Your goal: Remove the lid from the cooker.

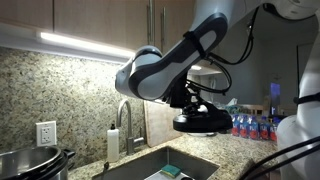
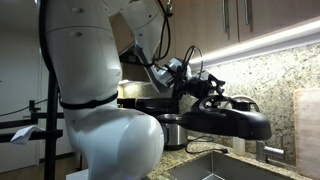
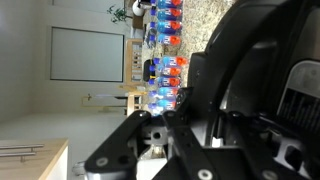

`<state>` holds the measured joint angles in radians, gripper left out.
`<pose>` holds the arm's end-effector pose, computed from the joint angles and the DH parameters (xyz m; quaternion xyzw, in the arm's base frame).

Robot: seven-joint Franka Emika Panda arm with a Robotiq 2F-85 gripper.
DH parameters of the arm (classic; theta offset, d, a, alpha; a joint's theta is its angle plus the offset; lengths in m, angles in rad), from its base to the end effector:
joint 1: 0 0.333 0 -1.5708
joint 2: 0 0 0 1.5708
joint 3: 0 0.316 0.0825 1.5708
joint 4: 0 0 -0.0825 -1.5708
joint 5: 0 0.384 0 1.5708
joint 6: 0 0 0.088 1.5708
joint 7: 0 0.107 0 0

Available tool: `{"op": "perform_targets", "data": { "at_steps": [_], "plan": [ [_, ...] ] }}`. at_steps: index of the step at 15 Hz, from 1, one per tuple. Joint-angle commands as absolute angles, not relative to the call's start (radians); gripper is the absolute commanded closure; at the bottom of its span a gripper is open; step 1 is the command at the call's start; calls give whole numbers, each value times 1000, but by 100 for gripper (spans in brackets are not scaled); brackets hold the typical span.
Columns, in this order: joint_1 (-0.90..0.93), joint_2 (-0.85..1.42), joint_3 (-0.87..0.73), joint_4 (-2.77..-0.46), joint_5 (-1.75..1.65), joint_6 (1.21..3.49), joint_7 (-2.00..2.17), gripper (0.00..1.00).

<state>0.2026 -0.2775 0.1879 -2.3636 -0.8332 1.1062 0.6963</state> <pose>0.3598 0.0438 0.4512 0.7856 -0.1238 -0.1524 0.5868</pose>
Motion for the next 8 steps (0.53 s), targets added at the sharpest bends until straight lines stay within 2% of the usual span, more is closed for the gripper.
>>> {"op": "perform_targets", "data": {
  "at_steps": [1, 2, 8],
  "plan": [
    [197, -274, 195, -2363, -832, 1106, 696, 90],
    [192, -259, 193, -2357, -835, 1103, 705, 97],
    [98, -196, 108, -2325, -894, 1127, 758, 97]
  ]
}}
